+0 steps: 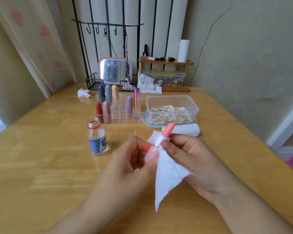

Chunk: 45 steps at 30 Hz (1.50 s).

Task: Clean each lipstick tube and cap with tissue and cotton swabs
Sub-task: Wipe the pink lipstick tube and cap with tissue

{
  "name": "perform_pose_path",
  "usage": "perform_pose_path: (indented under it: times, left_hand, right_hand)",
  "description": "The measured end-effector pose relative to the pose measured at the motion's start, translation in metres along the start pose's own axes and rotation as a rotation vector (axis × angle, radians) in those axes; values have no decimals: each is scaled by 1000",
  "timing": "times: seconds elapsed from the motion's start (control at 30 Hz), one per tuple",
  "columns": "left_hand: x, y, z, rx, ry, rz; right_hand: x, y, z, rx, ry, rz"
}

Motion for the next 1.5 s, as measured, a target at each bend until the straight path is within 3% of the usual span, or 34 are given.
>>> perform_pose_path:
  times: [0.2, 0.33, 0.57, 0.73, 0.97, 1.1, 1.27, 1.37, 1.5]
  left_hand:
    - [-2, -1, -5, -314, 102, 224]
    - [-2, -4, -5, -341, 89, 219]
    - [1, -4, -4, -288, -108, 190]
    - [-2, -8, -7, -323, 5, 305]
    - [-2, -21, -10, -330, 14, 225]
    - [0, -10, -8, -327, -96, 247]
    - [-2, -1, -5, -320, 56, 268]
    - [-3, -6, -7, -360, 81, 218]
    - [-1, -4, -2, -340, -96, 131]
  right_hand:
    - [2, -5, 3, -24, -19, 56]
    - [2, -8, 1, -10, -25, 91]
    - [3, -11, -2, -32, -124, 88]
    - [1, -4, -3, 75, -54, 143]
    - [4, -13, -2, -44, -117, 141]
    - [3, -13, -3, -47, -124, 139]
    - [2, -6, -5, 104, -66, 168]
    - [3, -11, -3, 60, -79, 174]
    - [4, -17, -5, -70, -126, 153]
Point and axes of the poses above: each hand's wrist, its own x-axis towards the middle knuckle, its own z-axis out of the back of the hand, y = z × x, the point moved 3 cm from there along x, towards the middle knuckle, and after that the axes turned 2 degrees about y, right-handed, at the moved point
